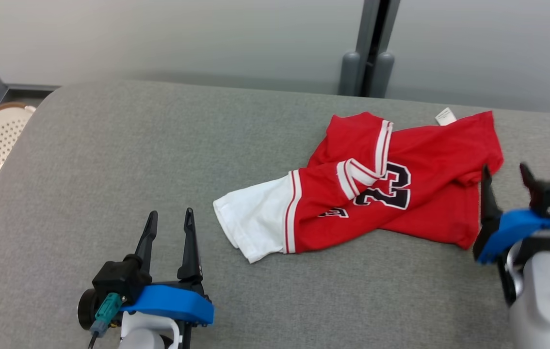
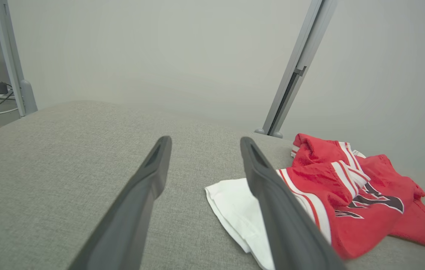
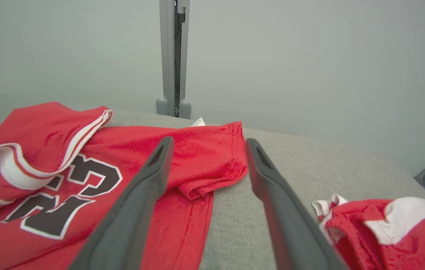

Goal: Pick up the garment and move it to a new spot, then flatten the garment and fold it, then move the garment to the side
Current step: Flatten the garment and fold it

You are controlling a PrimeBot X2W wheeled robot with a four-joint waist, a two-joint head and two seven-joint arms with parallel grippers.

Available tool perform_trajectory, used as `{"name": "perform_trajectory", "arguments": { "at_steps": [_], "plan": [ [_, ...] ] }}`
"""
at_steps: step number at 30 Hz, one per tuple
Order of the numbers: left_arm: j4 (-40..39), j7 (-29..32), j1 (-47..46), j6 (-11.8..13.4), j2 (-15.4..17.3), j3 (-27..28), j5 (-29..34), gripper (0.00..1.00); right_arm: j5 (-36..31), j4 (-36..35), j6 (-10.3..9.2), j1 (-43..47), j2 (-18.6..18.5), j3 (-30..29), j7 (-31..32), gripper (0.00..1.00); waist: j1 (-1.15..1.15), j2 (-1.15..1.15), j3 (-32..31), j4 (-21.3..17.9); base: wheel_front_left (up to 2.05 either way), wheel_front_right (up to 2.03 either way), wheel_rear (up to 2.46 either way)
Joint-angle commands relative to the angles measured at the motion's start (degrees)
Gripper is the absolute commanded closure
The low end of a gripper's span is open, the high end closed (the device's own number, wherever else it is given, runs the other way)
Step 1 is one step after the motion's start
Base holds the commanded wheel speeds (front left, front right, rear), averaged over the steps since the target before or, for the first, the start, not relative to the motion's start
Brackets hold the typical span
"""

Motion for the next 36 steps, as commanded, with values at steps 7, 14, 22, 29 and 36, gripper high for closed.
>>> {"name": "perform_trajectory", "arguments": {
  "at_steps": [7, 14, 22, 29, 36],
  "plan": [
    [1.36, -0.14, 2.66, -0.57, 0.0, 1.16, -1.04, 0.0, 5.05, -7.9, 0.0, 13.71, 3.22, 4.67, -0.96, 0.0, -0.01, 0.0, -4.04, -4.24, 0.0, 0.0, 0.0],
    [3.55, -0.14, 6.08, -0.83, 0.15, 1.76, 1.55, 0.0, 16.26, -16.2, 0.0, 23.57, 3.31, 11.96, -0.98, 0.0, -0.01, 0.0, -6.72, -5.8, 0.0, 0.0, 0.0],
    [4.47, -0.14, 8.93, -1.75, 0.39, 2.69, 2.63, 0.0, 19.49, -21.2, 0.0, 29.12, 3.34, 15.24, -0.98, 0.0, -0.01, 0.0, -7.75, -5.95, 0.0, 0.0, 0.0],
    [4.81, -0.14, 9.18, -1.79, 0.29, 2.71, 3.06, 0.0, 19.81, -21.56, 0.0, 30.31, 3.35, 16.32, -0.98, 0.0, -0.01, 0.0, -8.29, -5.38, 0.0, 0.0, 0.0],
    [5.07, -0.14, 9.65, -2.08, 0.18, 2.52, 3.05, 0.0, 20.01, -21.98, 0.0, 30.55, 3.35, 16.92, -0.99, 0.0, -0.01, 0.0, -8.73, -5.18, 0.0, 0.0, 0.0]
  ]
}}
